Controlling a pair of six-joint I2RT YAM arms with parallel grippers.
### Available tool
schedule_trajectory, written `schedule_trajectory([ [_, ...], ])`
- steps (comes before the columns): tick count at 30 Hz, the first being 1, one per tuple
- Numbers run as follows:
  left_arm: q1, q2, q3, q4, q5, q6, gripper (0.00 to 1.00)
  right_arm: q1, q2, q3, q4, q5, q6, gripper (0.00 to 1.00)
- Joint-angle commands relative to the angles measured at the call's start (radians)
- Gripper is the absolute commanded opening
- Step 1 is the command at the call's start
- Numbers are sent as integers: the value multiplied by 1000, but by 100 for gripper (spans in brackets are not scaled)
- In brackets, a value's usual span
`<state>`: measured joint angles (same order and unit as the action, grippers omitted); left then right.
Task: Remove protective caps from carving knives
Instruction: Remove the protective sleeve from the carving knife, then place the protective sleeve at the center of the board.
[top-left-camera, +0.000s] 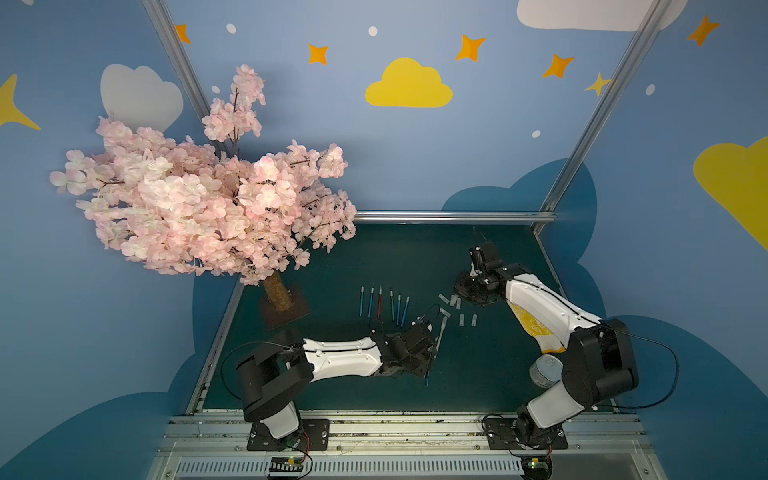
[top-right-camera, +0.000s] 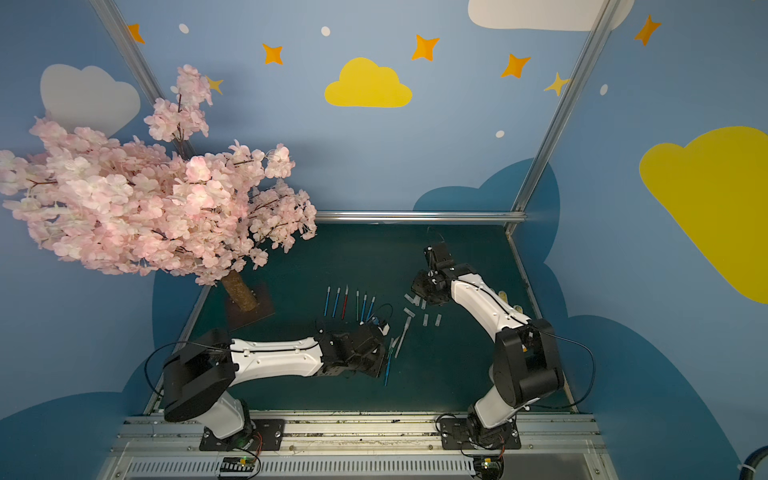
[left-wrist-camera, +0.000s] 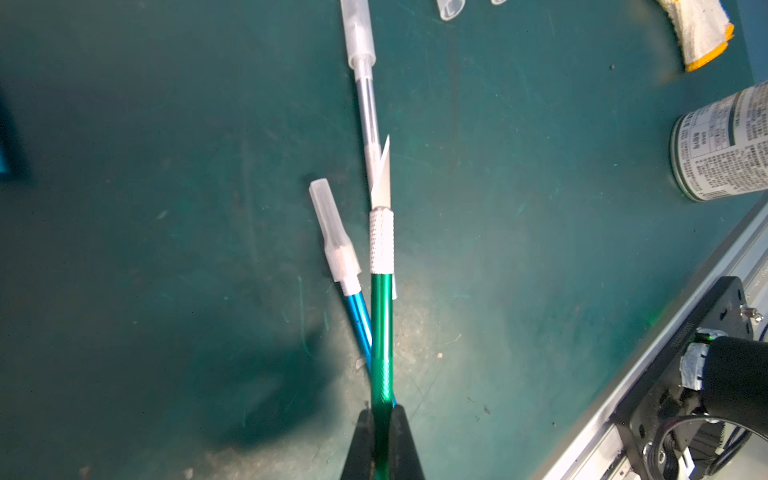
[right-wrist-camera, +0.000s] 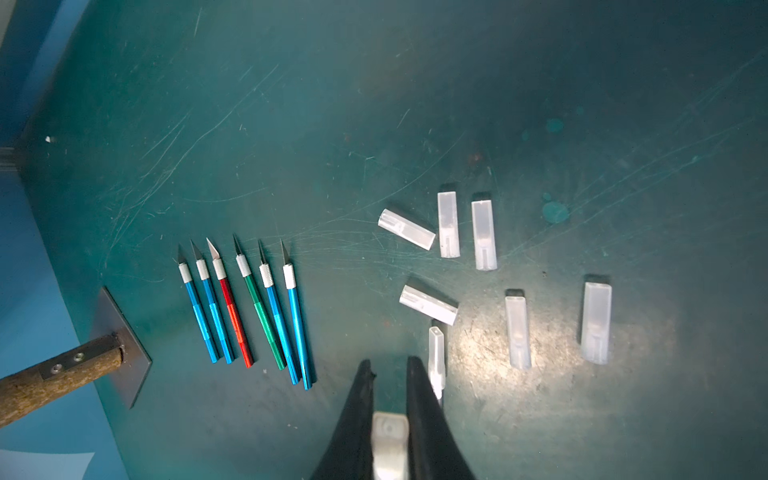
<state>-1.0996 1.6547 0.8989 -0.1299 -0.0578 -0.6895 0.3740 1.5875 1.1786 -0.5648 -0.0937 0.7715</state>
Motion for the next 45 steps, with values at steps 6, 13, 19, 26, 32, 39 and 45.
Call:
schedule_trajectory([
  [6, 19, -57, 8, -45, -34, -29, 5, 2, -28, -32, -52, -5, -135, 4],
  [13, 59, -85, 3, -43, -23, -26, 5, 8, -39, -115, -56, -40, -200, 4],
  [19, 84, -101, -1, -39, -21, -24, 6, 18, -13, -164, -30, -38, -209, 5],
  [26, 93, -111, -10, -35, -19, -26, 6, 22, 30, -186, 10, -33, -196, 7],
  [32, 99, -114, -18, -29, -16, -30, 6, 25, 67, -184, 26, -28, -195, 10],
  [39, 105, -112, -15, -33, -11, -29, 6, 25, 106, -158, 31, -22, -202, 11],
  [45, 107, -111, -11, -36, -10, -29, 6, 23, 132, -125, 14, -7, -217, 14],
])
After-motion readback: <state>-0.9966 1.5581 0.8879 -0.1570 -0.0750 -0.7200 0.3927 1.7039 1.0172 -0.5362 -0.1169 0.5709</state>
